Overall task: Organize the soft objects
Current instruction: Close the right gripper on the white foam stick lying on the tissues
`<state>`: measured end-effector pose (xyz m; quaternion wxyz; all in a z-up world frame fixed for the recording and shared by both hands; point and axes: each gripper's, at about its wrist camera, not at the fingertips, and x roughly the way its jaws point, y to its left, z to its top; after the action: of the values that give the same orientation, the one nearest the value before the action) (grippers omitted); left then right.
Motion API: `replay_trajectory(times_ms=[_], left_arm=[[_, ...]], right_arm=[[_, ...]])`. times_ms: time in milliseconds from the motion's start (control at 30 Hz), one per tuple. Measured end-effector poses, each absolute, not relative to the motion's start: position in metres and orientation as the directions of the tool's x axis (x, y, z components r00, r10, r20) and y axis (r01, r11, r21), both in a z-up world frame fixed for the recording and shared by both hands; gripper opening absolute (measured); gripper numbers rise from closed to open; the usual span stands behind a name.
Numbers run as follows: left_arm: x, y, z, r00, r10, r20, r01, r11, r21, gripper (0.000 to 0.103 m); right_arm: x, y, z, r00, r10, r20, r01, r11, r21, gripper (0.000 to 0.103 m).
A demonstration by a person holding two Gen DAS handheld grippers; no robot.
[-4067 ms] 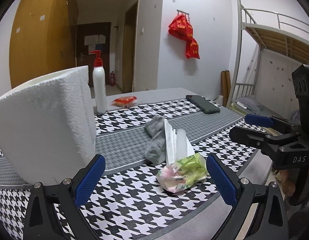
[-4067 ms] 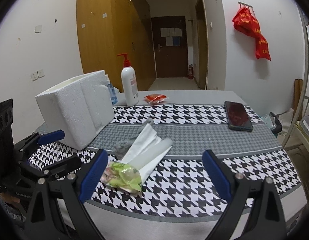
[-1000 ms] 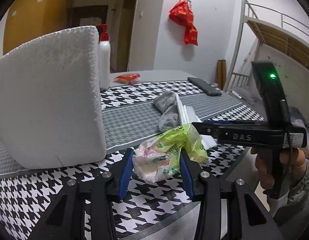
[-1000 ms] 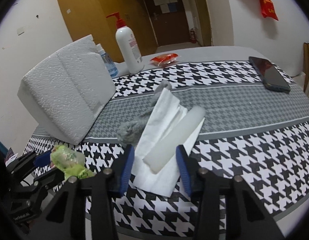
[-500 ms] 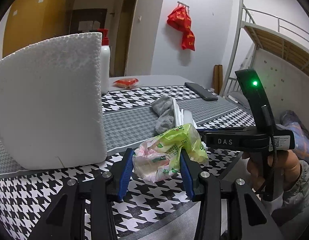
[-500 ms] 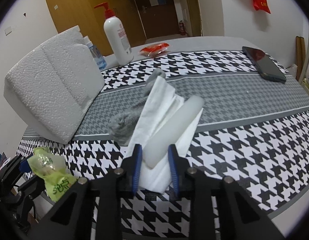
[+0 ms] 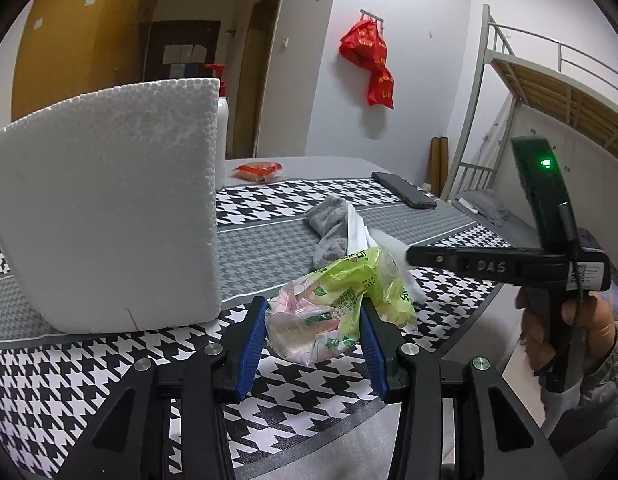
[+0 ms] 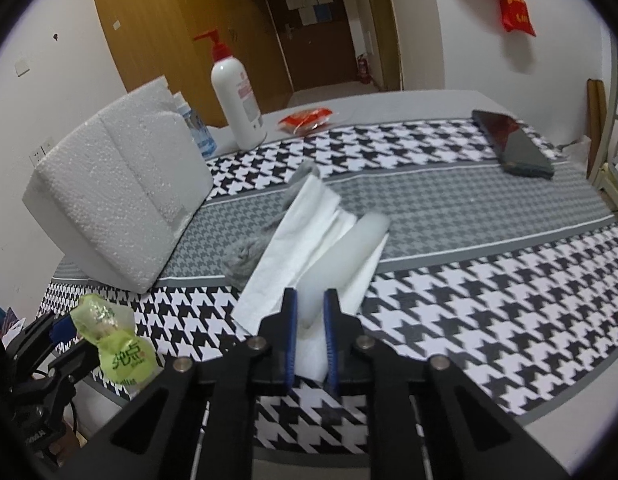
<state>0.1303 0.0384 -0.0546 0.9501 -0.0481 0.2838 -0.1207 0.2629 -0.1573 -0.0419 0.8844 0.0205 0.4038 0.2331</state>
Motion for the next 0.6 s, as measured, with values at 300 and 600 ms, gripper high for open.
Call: replay_trajectory(times_ms=[300, 600], left_arm=[[0.126, 0.033, -0.052, 0.816, -0.251, -0.521, 0.202, 0.968, -0.151, 0.046], [0.126, 0.028, -0.051, 0.814, -0.250, -0.524, 0.202, 0.968, -0.148, 0.046]], right_arm=[[0.251, -0.184, -0.026, 0.621, 0.397, -0.676, -0.355, 0.911, 0.209, 0.015], [0.248, -0.201, -0.039, 0.612, 0.342, -0.713, -0.343, 0.927, 0.150, 0.015]])
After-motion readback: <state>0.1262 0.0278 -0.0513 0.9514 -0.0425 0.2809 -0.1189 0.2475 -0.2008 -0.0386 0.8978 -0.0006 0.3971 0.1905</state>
